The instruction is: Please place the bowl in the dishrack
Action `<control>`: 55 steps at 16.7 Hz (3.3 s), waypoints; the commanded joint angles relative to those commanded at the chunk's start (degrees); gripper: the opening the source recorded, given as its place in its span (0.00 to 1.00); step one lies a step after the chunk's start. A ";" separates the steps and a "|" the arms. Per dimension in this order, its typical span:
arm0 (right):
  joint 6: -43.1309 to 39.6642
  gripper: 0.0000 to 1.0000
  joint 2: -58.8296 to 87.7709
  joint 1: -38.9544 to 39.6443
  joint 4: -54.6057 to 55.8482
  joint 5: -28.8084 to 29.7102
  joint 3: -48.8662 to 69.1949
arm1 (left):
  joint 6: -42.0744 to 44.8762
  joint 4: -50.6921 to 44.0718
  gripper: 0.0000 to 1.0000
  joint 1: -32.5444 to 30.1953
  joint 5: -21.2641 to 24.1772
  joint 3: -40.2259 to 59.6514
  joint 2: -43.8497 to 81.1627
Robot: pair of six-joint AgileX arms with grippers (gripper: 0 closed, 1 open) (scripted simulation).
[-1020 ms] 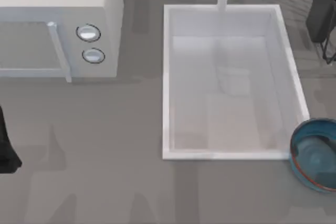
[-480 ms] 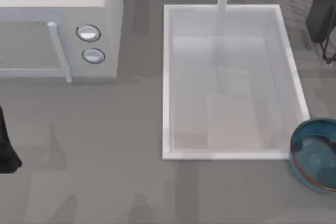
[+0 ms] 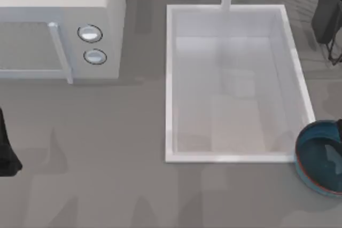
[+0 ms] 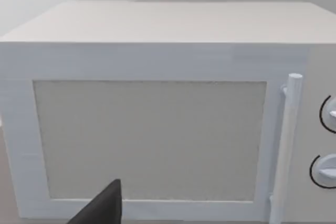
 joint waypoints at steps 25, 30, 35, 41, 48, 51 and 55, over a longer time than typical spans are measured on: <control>0.20 0.00 1.52 0.19 3.32 0.02 -2.26 | 0.00 0.00 1.00 0.00 0.00 0.00 0.00; 0.24 0.00 1.42 0.13 2.48 0.03 -1.44 | 0.00 0.00 1.00 0.00 0.00 0.00 0.00; -0.05 0.00 0.57 0.02 -10.25 -0.07 10.41 | 0.00 0.00 1.00 0.00 0.00 0.00 0.00; -0.38 0.00 -2.72 -0.28 -35.96 -0.07 30.34 | 0.00 0.00 1.00 0.00 0.00 0.00 0.00; -0.48 0.00 -5.37 -0.43 -43.83 -0.01 38.08 | 0.00 0.00 1.00 0.00 0.00 0.00 0.00; -0.40 0.00 -5.22 -0.24 -43.60 -0.10 37.91 | 0.00 0.00 1.00 0.00 0.00 0.00 0.00; -0.10 0.00 -7.79 -3.31 -37.86 -3.03 36.52 | 0.00 0.00 1.00 0.00 0.00 0.00 0.00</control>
